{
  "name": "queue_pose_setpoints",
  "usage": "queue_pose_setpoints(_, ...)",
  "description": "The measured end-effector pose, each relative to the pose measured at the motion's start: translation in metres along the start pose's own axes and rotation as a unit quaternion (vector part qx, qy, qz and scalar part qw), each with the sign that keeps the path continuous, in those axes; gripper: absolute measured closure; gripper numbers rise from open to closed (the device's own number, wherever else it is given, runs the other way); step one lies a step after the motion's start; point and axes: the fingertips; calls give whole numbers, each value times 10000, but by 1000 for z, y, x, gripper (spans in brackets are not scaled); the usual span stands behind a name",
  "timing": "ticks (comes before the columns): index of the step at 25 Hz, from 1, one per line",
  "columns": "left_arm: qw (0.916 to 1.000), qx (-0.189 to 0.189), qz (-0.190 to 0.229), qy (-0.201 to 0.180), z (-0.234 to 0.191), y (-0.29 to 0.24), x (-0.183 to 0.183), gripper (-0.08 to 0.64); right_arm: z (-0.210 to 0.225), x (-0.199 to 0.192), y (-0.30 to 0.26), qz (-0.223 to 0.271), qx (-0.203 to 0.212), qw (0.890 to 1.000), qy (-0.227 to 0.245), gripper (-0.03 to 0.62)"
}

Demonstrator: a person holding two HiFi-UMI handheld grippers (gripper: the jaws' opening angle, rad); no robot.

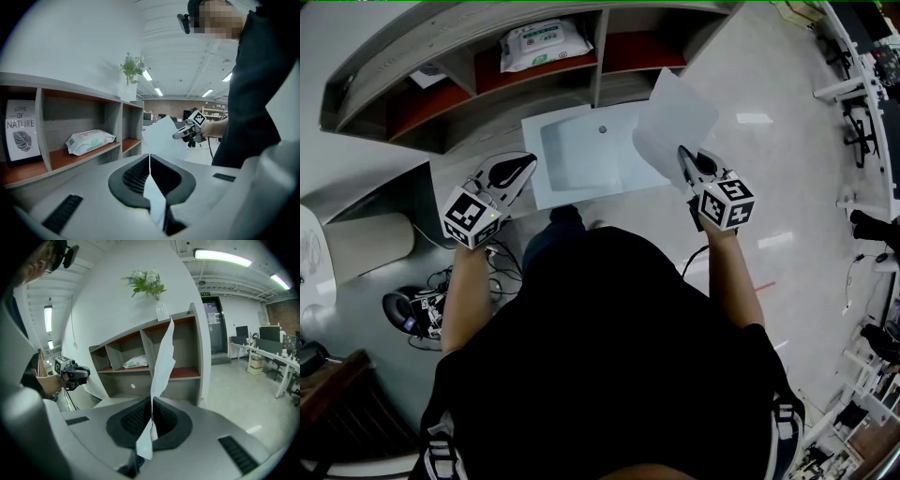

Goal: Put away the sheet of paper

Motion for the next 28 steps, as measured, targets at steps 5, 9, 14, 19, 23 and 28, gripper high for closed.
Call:
queue_pose_setpoints(5, 10000, -31, -21, 44, -10, 2, -3, 538, -7, -5, -13, -118, 48, 9999, -5, 578)
queue_pose_setpoints(9, 10000, -20, -17, 79, -19, 4, -4, 537, -11, -7, -24, -211, 92, 9997, -2, 578)
queue_pose_setpoints(14, 9999, -28, -36, 107, -29, 6, -6, 537, -17, -9, -40, -322, 196, 9993, 56, 578)
queue_pose_setpoints(19, 9998, -21, -84, 186, -38, 8, -12, 537, -22, -13, -56, -444, 277, 9986, 54, 578)
queue_pose_setpoints(23, 9997, -18, -113, 231, -45, 8, -15, 538, -25, -22, -69, -595, 355, 9976, 40, 578)
queue_pose_setpoints(28, 9995, -38, -135, 275, -50, 5, -19, 537, -27, -33, -82, -751, 501, 9959, -105, 578)
Point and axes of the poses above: the fingertips, and each gripper's own axes: y backward along the fingers, z to its right, x out of its top, and after that the axes turned 13 degrees about -x, right-handed
